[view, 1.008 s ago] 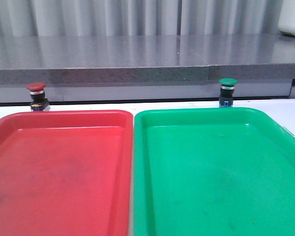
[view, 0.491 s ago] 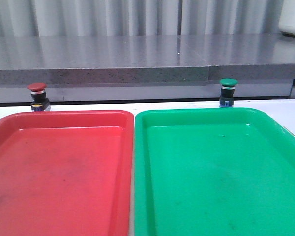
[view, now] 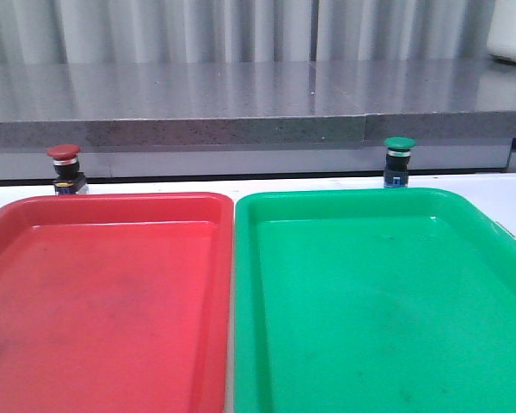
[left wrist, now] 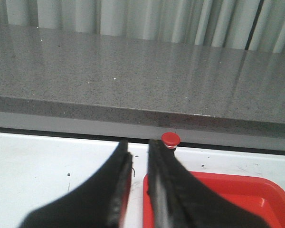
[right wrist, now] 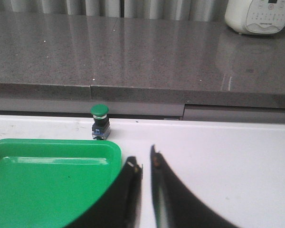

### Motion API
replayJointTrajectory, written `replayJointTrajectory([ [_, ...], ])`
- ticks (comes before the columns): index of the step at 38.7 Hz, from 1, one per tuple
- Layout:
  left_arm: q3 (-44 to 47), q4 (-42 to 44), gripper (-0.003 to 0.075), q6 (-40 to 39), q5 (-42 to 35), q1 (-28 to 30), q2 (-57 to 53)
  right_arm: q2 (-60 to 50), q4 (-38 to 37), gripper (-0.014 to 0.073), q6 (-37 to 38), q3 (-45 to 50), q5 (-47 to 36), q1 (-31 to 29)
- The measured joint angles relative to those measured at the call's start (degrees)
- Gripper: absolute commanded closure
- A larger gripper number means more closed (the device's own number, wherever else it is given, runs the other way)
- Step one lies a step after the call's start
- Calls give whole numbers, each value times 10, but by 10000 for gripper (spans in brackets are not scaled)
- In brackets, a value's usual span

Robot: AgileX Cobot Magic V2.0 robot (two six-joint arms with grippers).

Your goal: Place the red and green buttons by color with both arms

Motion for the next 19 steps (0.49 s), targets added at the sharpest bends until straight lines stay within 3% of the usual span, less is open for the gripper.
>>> replayJointTrajectory([
  [3,0,0,86,0,0,0,0,1,0,78,0,0,0,0],
  [5,0,0,22,0,0,0,0,1,0,21,0,0,0,0],
  [19,0,-1,144,0,-3,0,2,1,0,-8,0,0,1,0],
])
